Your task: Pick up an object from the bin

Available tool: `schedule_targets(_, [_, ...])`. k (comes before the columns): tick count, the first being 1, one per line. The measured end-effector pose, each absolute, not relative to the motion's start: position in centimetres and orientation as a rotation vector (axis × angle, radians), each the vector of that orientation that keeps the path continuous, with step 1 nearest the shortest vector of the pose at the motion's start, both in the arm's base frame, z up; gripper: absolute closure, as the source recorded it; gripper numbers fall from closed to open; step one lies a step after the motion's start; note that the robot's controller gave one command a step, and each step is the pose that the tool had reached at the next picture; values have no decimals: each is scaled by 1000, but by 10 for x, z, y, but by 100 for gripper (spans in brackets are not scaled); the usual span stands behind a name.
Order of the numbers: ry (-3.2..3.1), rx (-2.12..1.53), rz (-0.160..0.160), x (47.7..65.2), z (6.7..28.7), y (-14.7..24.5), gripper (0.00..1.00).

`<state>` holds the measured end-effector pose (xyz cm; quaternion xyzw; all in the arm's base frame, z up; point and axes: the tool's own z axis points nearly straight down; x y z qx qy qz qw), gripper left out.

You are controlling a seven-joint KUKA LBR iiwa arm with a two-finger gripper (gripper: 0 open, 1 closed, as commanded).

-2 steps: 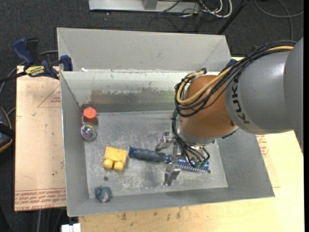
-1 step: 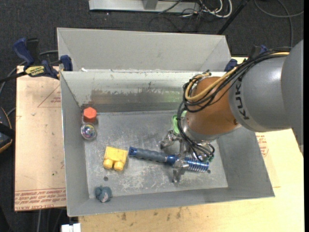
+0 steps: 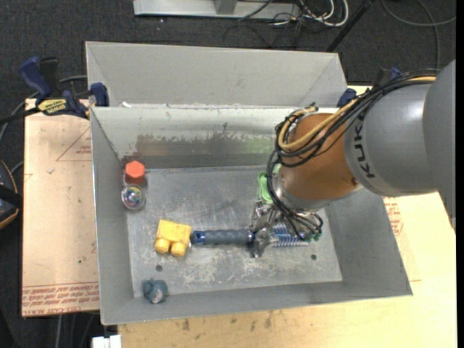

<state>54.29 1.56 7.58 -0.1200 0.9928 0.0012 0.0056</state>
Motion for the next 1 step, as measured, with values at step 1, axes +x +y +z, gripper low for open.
schedule_targets(1, [3063, -654, -3, 538, 258, -4, 100])
